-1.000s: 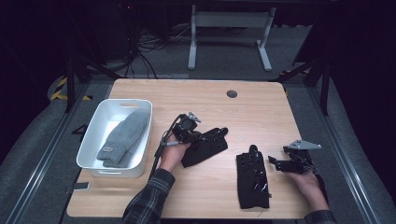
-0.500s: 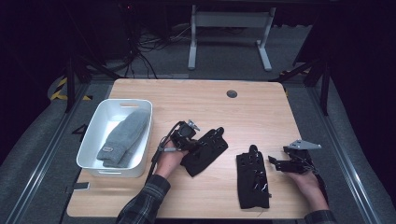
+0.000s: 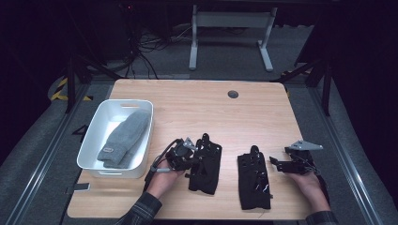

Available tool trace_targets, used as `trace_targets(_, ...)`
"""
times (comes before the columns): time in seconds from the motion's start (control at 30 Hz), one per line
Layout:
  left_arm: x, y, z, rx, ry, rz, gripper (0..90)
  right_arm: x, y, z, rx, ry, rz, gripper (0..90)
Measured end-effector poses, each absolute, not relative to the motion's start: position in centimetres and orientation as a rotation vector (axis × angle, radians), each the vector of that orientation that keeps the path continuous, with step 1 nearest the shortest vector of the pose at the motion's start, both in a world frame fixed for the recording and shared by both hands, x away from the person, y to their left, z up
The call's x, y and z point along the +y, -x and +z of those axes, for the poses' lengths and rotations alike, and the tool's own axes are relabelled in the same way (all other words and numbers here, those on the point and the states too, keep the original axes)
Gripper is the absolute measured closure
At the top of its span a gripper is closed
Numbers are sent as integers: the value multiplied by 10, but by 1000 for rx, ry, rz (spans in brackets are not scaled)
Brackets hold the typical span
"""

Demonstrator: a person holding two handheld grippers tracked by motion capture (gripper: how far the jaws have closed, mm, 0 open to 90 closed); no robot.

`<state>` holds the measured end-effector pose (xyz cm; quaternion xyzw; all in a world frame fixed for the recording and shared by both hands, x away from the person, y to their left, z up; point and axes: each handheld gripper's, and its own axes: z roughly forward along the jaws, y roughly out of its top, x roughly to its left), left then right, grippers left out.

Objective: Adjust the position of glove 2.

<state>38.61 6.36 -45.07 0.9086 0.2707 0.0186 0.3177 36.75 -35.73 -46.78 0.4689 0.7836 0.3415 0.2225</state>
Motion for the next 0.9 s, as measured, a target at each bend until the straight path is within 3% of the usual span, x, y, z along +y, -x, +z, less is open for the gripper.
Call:
trace_targets(0.23, 69, -381, -446, 706, -2338, 49, 883, -357, -367, -468, 2164, -1296, 943, 185)
trace_targets(0.5, 80, -393, -442, 785, -2290, 114, 666, -357, -367, -468, 2165, -1295, 943, 184)
trace_targets(0.9, 71, -396, -455, 826, -2301, 84, 639, -357, -367, -468, 2167, -1293, 942, 182)
